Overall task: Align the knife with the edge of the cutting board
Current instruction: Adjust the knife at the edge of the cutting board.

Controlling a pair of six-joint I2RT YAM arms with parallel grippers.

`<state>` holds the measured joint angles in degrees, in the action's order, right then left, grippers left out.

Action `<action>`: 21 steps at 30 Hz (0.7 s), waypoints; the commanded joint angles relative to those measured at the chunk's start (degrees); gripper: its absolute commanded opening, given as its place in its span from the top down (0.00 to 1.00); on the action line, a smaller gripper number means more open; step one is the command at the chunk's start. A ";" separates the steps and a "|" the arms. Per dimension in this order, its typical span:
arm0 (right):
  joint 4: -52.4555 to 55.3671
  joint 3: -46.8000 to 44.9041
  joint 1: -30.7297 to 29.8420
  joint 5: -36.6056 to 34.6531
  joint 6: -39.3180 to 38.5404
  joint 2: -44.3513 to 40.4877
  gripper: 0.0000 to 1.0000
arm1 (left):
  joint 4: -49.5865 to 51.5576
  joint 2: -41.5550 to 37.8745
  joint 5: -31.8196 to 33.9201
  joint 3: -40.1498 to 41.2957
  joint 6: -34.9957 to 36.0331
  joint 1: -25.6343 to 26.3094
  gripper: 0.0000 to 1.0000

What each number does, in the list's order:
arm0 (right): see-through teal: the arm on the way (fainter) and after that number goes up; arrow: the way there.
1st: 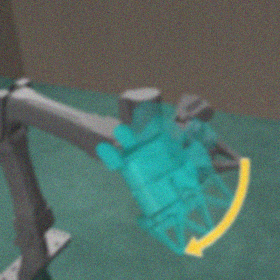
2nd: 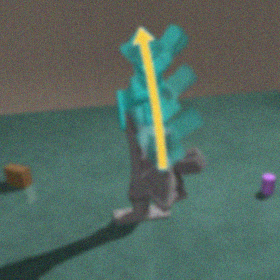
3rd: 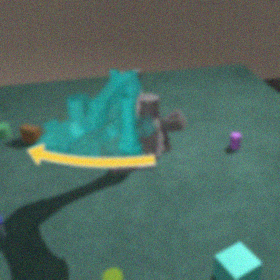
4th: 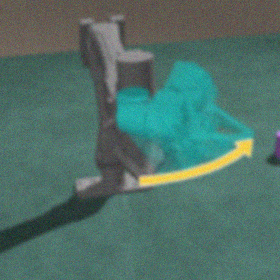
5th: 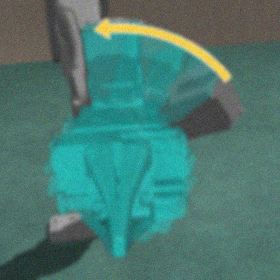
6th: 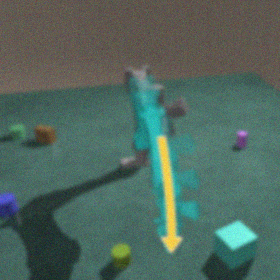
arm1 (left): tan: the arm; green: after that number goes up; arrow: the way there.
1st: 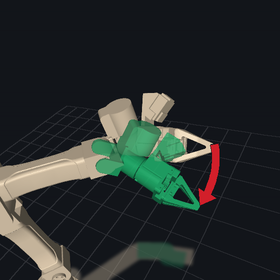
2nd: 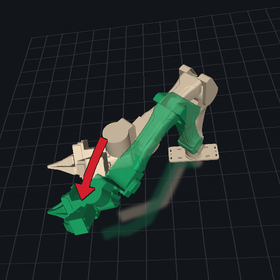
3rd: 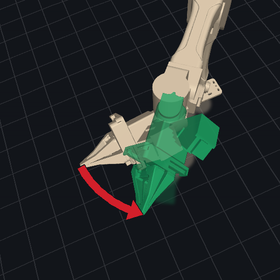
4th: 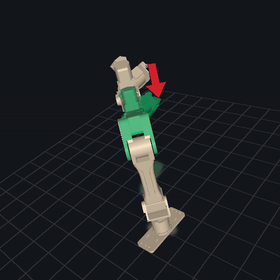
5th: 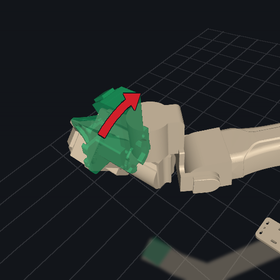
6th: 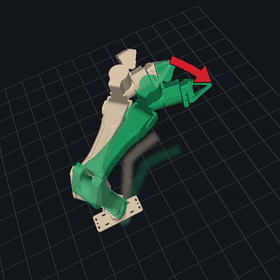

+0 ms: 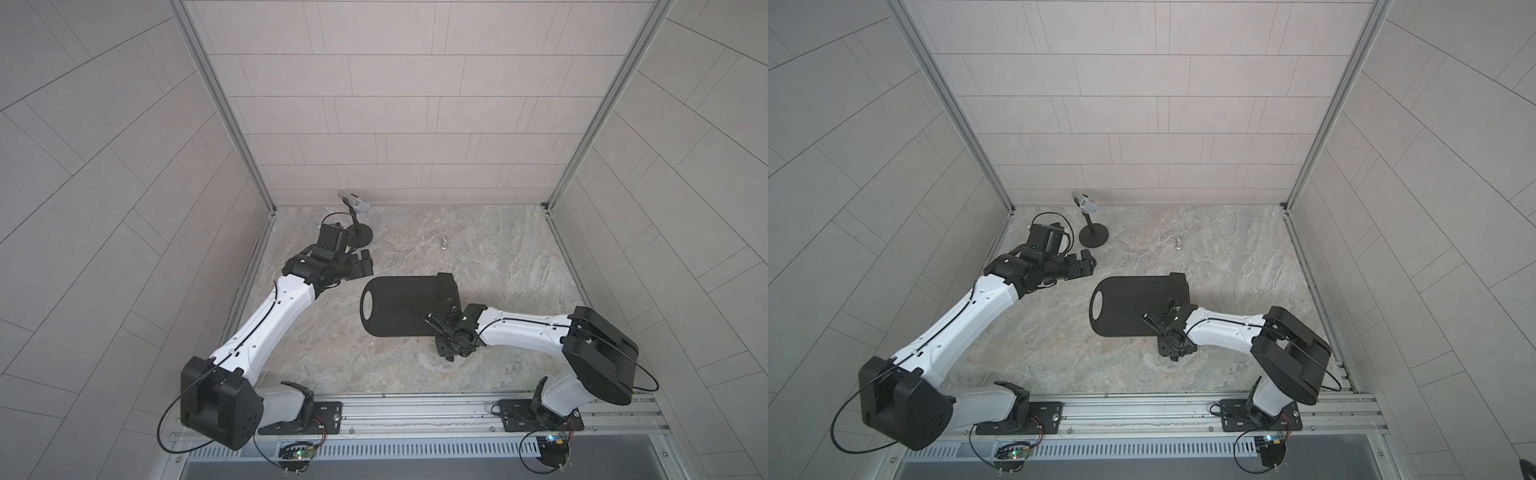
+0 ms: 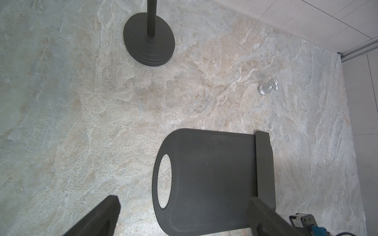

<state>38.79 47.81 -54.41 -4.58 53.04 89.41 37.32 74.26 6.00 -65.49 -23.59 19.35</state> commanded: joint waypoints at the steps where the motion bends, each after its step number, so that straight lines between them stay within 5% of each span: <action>1: -0.33 0.09 -0.52 1.30 0.55 2.07 0.59 | 0.16 0.45 -0.35 0.55 -0.07 -0.26 0.00; 21: -0.38 1.82 -1.15 0.65 3.20 1.69 0.72 | 0.19 0.82 -0.33 0.66 -0.16 -0.09 0.00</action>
<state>39.27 48.80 -54.78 -4.62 54.76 90.06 37.34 74.59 5.98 -65.49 -23.62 19.35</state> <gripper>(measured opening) 0.305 0.999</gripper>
